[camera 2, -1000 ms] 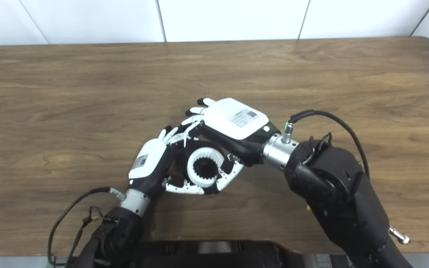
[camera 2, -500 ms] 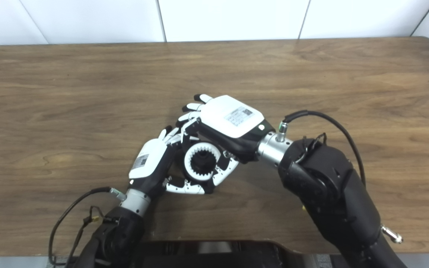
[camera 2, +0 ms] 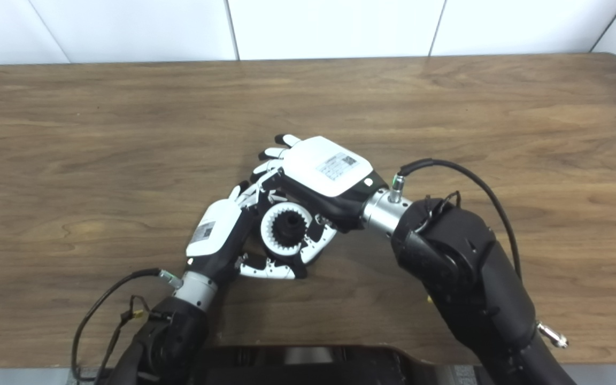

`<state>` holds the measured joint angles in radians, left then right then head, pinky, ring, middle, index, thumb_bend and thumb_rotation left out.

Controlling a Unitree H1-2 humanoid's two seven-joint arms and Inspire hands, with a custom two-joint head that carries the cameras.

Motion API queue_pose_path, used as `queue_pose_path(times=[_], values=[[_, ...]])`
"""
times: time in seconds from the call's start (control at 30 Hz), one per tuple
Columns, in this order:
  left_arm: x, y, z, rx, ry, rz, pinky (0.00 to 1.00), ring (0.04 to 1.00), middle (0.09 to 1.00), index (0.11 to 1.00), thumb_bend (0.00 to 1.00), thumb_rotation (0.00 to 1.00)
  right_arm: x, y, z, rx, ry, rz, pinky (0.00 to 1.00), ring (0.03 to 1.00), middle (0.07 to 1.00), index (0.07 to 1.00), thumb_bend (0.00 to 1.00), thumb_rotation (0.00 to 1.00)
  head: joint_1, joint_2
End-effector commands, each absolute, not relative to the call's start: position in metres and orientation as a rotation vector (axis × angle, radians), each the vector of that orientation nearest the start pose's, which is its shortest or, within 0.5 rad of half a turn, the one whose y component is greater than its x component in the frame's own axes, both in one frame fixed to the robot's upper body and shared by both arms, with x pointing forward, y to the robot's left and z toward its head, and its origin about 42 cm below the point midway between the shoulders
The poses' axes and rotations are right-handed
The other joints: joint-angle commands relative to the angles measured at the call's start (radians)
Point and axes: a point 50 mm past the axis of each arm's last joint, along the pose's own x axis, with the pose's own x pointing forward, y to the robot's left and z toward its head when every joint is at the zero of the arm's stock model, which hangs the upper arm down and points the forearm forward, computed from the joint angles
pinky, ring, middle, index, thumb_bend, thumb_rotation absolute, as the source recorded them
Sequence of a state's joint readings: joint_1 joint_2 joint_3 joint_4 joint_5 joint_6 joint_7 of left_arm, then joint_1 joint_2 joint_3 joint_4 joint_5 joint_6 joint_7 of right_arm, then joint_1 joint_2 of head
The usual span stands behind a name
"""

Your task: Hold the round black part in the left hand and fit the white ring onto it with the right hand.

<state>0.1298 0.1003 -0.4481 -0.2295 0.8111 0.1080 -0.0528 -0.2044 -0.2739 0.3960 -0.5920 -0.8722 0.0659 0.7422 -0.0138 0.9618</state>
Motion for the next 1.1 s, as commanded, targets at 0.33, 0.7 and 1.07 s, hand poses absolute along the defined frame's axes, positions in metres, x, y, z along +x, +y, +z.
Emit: queue_pose_path(times=[0.33,0.7,1.07], values=[[0.21,0.121,0.11,0.84,-0.118,-0.417,1.0,0.937,0.83,0.485,0.52,0.06,0.283,-0.148,0.245,-1.294,-0.467,0.712,1.0,0.914,0.814,0.483,0.52,0.13,-0.001,0.001],[0.21,0.121,0.112,0.845,-0.125,-0.416,1.0,0.934,0.831,0.485,0.52,0.06,0.289,-0.16,0.237,-1.272,-0.412,0.697,1.0,0.914,0.819,0.484,0.52,0.14,0.005,0.007],[0.209,0.124,0.113,0.846,-0.121,-0.419,1.0,0.936,0.83,0.485,0.52,0.06,0.297,-0.174,0.227,-1.095,-0.27,0.661,1.0,0.911,0.818,0.484,0.53,0.14,0.004,0.013]])
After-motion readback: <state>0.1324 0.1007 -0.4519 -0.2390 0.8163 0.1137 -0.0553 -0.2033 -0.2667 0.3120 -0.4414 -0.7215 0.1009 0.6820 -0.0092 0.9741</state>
